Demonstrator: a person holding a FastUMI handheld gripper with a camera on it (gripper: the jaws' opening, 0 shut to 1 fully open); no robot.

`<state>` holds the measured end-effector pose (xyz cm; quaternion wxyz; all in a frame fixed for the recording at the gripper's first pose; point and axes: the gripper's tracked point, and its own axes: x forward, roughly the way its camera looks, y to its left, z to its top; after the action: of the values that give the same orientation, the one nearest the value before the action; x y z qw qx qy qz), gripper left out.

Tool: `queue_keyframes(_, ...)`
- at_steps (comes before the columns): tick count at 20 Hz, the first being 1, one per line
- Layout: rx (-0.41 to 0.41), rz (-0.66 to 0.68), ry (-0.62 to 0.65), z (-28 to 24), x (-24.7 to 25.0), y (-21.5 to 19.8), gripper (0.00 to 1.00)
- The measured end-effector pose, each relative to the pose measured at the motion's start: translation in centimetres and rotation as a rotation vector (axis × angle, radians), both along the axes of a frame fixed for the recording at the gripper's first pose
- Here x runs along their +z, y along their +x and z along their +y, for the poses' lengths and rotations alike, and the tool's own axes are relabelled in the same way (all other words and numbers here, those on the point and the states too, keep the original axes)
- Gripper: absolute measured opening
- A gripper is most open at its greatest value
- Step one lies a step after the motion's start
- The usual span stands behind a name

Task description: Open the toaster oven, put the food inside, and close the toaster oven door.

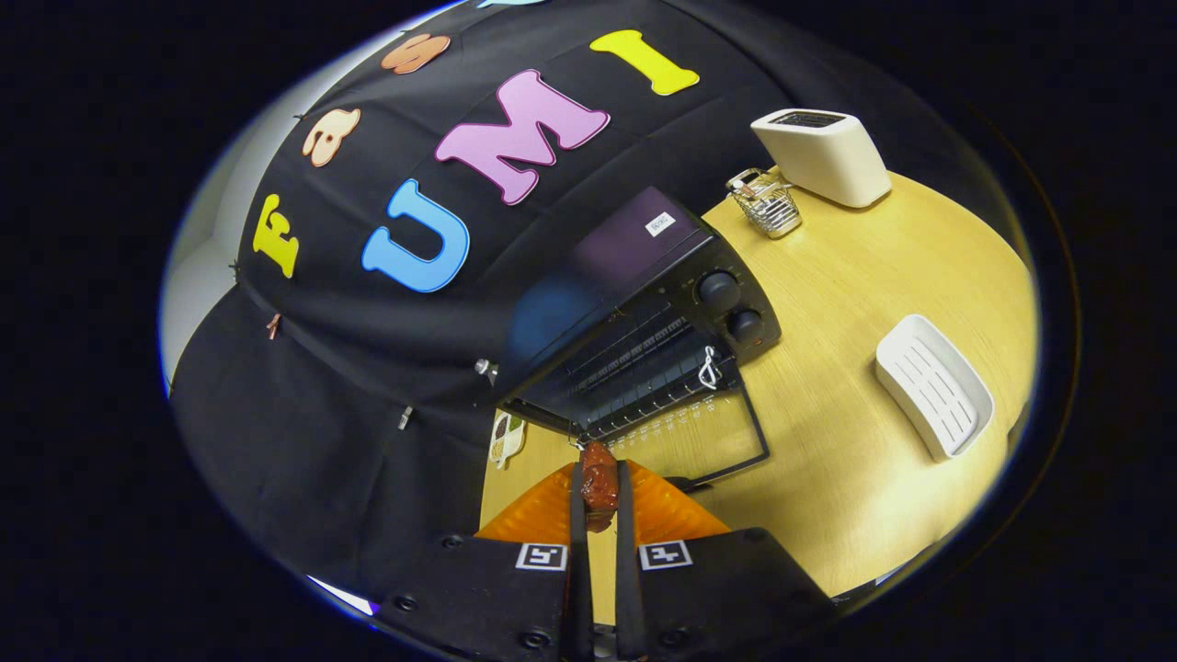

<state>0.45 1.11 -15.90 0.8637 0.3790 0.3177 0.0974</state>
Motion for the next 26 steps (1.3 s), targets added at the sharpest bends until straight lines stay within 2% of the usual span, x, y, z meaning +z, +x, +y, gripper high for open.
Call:
queue_keyframes(11, -0.051, 0.016, 0.075, 2.8, -2.9, 3.7, 0.14)
queue_keyframes(16, -0.130, -0.055, 0.087, 3.0, -4.7, 7.1, 0.14)
queue_keyframes(21, -0.287, -0.119, 0.110, 1.7, -6.4, 12.2, 0.14)
queue_keyframes(23, -0.314, -0.102, 0.112, 2.0, -7.8, 13.8, 0.14)
queue_keyframes(26, -0.308, -0.105, 0.094, 3.4, -9.1, 14.9, 0.14)
